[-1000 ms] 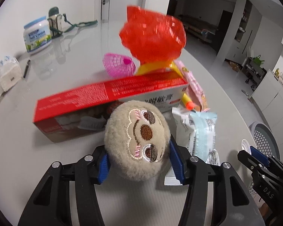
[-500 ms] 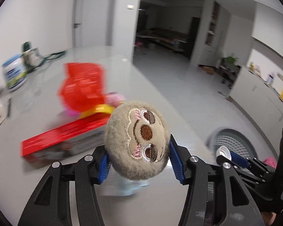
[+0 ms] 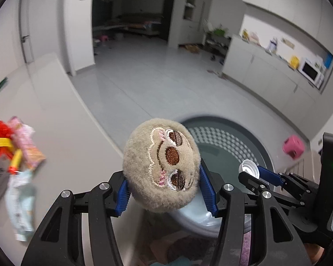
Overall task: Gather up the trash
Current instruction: 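Release the sloth and the cap into the grey basket with both tools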
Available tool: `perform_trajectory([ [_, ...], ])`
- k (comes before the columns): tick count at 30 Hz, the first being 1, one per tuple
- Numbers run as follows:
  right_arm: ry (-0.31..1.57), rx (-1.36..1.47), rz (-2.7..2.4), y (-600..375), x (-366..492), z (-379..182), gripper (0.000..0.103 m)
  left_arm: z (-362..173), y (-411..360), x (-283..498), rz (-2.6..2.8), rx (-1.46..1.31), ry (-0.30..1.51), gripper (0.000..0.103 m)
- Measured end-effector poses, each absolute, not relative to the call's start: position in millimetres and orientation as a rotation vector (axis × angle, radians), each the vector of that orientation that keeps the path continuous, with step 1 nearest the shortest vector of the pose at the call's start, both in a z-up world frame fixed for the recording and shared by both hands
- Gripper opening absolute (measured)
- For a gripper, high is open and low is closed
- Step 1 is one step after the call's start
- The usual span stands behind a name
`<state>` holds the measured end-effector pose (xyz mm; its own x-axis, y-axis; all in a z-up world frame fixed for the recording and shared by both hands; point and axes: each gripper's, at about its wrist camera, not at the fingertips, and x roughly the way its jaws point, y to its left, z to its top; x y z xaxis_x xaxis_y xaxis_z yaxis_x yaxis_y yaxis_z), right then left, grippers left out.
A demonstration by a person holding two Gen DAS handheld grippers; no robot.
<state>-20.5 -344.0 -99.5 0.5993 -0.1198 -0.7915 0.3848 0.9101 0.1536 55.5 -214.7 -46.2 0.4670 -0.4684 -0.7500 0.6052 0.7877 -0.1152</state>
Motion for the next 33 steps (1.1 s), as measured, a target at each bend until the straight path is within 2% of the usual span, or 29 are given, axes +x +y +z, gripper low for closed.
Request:
perform_trajectory([
  [9, 0.915, 0.370, -0.311, -364, -34, -121, 0.039, -78, -265, 45, -0.711, 0.265, 0.917, 0.053],
  [20, 0.893, 0.397, -0.286, -372, -40, -126, 0.039, -93, -272, 40, -0.702, 0.298, 0.961, 0.054],
  [24, 0.885, 0.394, -0.285, -374, -42, -124, 0.039, -91, -272, 38, -0.695, 0.296, 0.947, 0.059],
  [26, 0.877, 0.391, -0.289, -374, -44, -122, 0.047, -91, -271, 37, -0.691, 0.296, 0.941, 0.065],
  [27, 0.868, 0.388, -0.296, -374, -45, -121, 0.057, -91, -267, 38, -0.690, 0.295, 0.939, 0.067],
  [28, 0.857, 0.387, -0.301, -375, -46, -119, 0.060, -92, -267, 37, -0.688, 0.293, 0.937, 0.067],
  [33, 0.852, 0.390, -0.299, -375, -47, -118, 0.060, -90, -264, 35, -0.682, 0.285, 0.938, 0.068],
])
